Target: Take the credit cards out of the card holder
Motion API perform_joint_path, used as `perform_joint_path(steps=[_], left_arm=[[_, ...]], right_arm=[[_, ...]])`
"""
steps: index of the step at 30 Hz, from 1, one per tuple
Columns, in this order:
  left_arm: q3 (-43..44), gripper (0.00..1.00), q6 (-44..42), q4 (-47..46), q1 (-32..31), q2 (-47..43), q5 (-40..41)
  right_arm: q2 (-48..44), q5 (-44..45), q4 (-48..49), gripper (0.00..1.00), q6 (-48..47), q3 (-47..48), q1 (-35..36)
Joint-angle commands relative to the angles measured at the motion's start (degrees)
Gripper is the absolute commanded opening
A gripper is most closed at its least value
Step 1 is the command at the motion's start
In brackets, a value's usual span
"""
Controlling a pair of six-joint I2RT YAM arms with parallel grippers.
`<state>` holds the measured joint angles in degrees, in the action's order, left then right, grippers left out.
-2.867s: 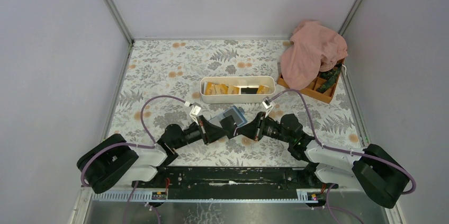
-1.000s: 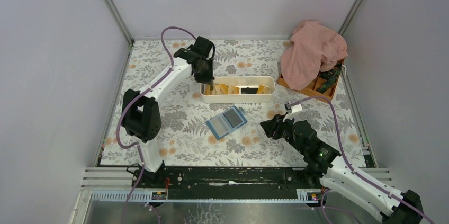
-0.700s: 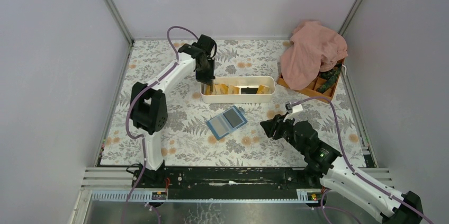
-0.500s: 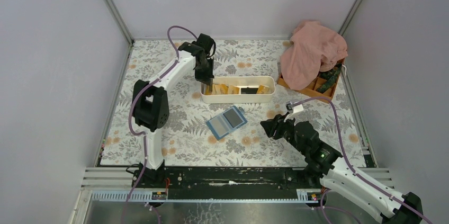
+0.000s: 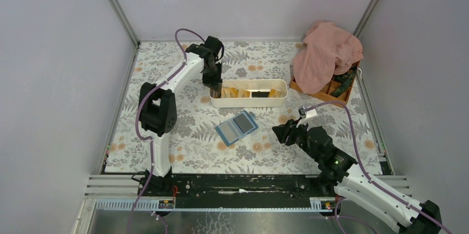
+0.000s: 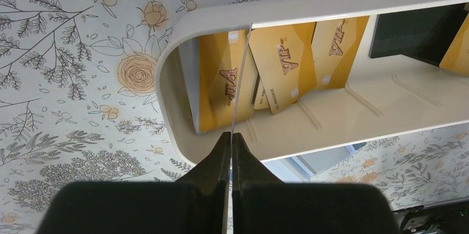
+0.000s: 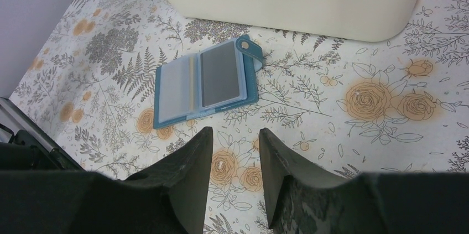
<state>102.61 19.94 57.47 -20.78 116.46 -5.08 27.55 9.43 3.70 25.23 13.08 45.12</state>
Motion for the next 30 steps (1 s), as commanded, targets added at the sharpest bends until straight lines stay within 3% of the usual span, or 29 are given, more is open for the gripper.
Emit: perform_joint_path(steps=[1, 12, 21, 30], left_arm=[[-0.7, 0.0, -0.6, 1.3, 0.7, 1.1, 0.6], [-1.3, 0.0, 0.8, 1.7, 0.8, -3.8, -0.1], [9.8, 0.0, 2.7, 10.6, 1.2, 3.0, -3.1], [7.2, 0.0, 0.8, 10.9, 1.2, 3.5, -1.5]], right_arm=[[0.4, 1.1, 2.2, 0.43, -1.0, 0.1, 0.2], [0.9, 1.3, 2.4, 0.43, -1.0, 0.1, 0.2], [-0.3, 2.2, 1.6, 0.43, -1.1, 0.1, 0.2], [-0.3, 3.2, 1.6, 0.43, -1.1, -0.3, 0.2]])
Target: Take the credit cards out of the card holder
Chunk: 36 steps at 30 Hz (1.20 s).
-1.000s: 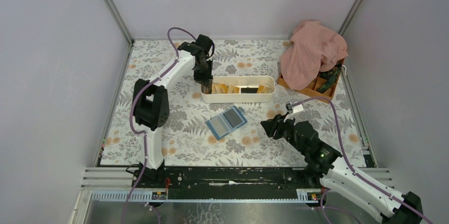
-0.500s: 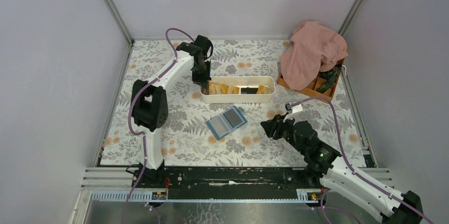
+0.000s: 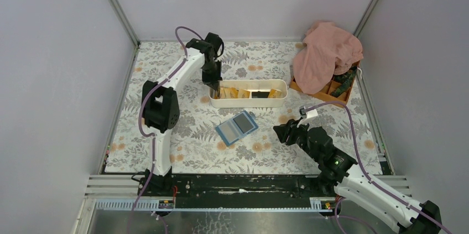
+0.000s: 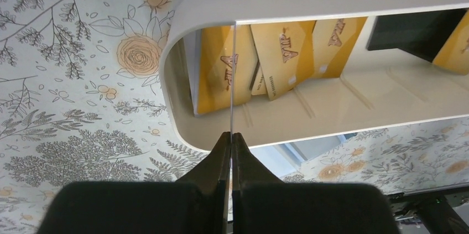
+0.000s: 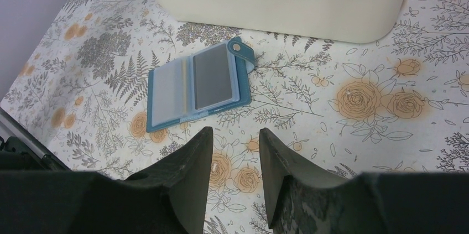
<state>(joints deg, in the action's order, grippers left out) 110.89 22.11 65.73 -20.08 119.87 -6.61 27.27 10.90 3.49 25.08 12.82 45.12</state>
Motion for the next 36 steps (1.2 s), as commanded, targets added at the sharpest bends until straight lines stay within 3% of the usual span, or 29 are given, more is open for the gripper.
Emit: perform_joint_path(steps=[1, 11, 14, 20, 27, 30, 33, 35, 36], left_arm=[[-1.5, 0.0, -1.4, 2.6, 0.5, 0.1, -0.2], [-1.8, 0.01, -2.0, 2.1, 0.5, 1.8, 0.5], [-1.0, 0.19, -1.6, 2.0, 0.7, 1.7, 0.8], [-1.1, 0.37, -0.8, 2.1, 0.7, 0.2, 3.3], [-1.8, 0.4, 1.6, 0.5, -0.2, -5.1, 8.8], [-5.4, 0.4, 2.5, -4.7, -3.5, -11.6, 11.5], [-14.3, 0.4, 2.7, -17.1, -12.3, -20.2, 20.3], [-24.2, 0.39, 2.5, -29.3, -20.1, -27.3, 27.3], [-30.4, 0.38, 1.9, -36.4, -23.7, -30.9, 29.9]], right_arm=[[0.2, 1.7, 1.8, 0.43, -0.9, 0.0, 0.2], [1.2, 1.9, 2.3, 0.43, -0.9, 0.0, 0.2], [1.4, 1.9, 2.3, 0.43, -0.9, 0.0, 0.2], [1.0, 2.0, 2.1, 0.43, -1.0, -0.1, 0.2], [1.4, 1.8, 2.5, 0.43, -0.9, -0.3, 0.2], [2.6, 0.6, 3.7, 0.45, -0.9, -0.3, 0.2], [5.9, -4.0, 6.8, 0.76, 0.3, -0.5, 0.2], [9.8, -8.4, 9.2, 0.76, 0.4, 0.1, 0.2], [12.1, -9.9, 9.7, 0.65, 0.3, 1.0, 0.2]])
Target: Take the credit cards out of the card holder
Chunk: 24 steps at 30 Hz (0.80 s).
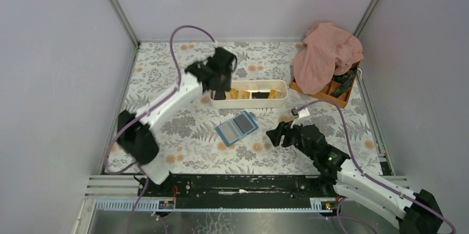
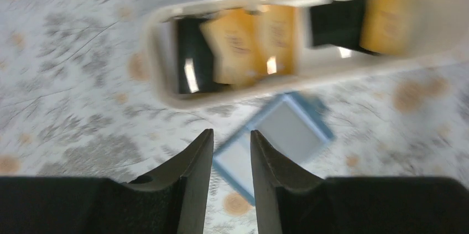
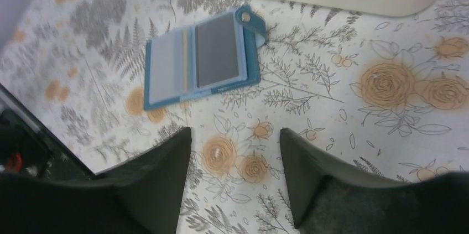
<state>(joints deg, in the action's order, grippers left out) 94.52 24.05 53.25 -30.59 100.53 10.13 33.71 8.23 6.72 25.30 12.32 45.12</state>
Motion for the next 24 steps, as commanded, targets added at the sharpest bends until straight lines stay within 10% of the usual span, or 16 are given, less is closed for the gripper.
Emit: perform_joint_path(steps=[1, 4, 10, 13, 15, 19, 24], left_arm=[[-20.1, 0.37, -1.1, -31.0, -16.3, -14.9, 14.7], [-35.4, 0.31, 1.2, -46.4, -19.4, -22.6, 10.8], [-59.2, 0.0, 8.9, -64.3, -19.6, -31.3, 8.1], [-65.3, 0.03, 12.7, -68.3, -20.4, -32.7, 10.7], [-68.6, 0.23, 15.4, -69.6, -22.1, -33.3, 16.8], [-72.6, 0.45, 17.5, -69.8, -25.3, -35.5, 24.0], [-76.3, 0.47, 17.1, -71.1, -25.5, -39.1, 25.9]], right_arm=[[7.3, -7.8, 6.0, 0.47, 0.0, 2.6, 0.2], [8.7, -6.9, 7.2, 0.02, 0.7, 3.0, 0.3], [14.5, -7.4, 11.7, 0.0, 0.9, 6.4, 0.3], [21.2, -9.2, 18.8, 0.26, 3.4, 7.0, 0.3], [25.1, -9.9, 26.5, 0.45, 5.4, 5.8, 0.3], [33.1, -9.3, 27.5, 0.53, 4.3, 9.9, 1.5], [40.0, -4.1, 22.3, 0.56, 0.2, 17.1, 6.4]])
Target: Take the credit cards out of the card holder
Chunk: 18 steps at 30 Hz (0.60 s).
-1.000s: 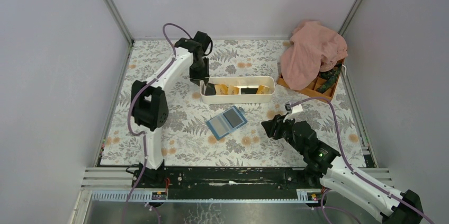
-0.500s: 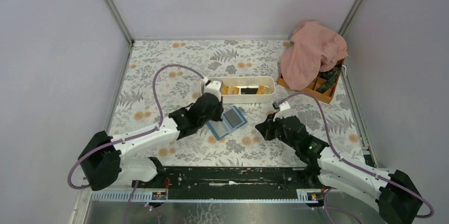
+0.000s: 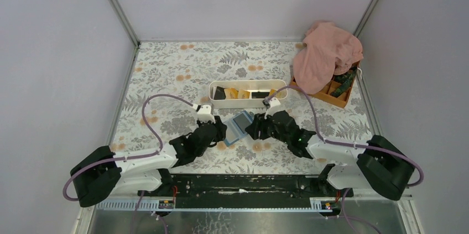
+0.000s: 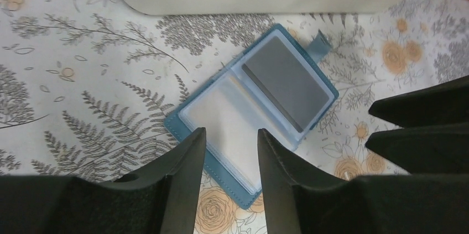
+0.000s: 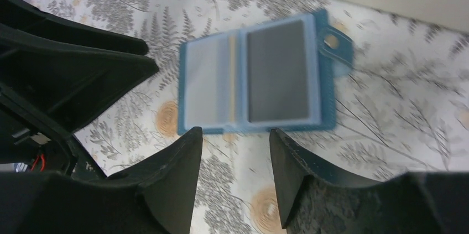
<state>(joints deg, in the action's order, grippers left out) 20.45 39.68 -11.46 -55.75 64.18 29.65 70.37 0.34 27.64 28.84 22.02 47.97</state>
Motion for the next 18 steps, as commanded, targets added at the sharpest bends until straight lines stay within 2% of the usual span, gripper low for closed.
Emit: perform_joint_path(steps=[1, 7, 13, 18], left_arm=[[-2.8, 0.47, 1.5, -6.5, -0.3, -3.6, 6.9], [-4.5, 0.43, 3.1, -3.5, -0.3, -6.4, 10.2], [-6.9, 0.39, 7.3, 0.9, -0.3, -11.1, 13.7], [-8.0, 0.38, 7.6, 3.5, -0.3, -15.4, 15.1]], right_arm=[[4.7, 4.7, 0.6, 0.56, -4.1, 8.8, 4.7], [14.3, 6.1, -4.2, 0.59, -7.1, 16.8, 8.9], [21.6, 15.4, -11.7, 0.68, -12.7, 24.4, 15.3], [24.6, 19.4, -14.5, 0.7, -14.2, 26.4, 16.7]])
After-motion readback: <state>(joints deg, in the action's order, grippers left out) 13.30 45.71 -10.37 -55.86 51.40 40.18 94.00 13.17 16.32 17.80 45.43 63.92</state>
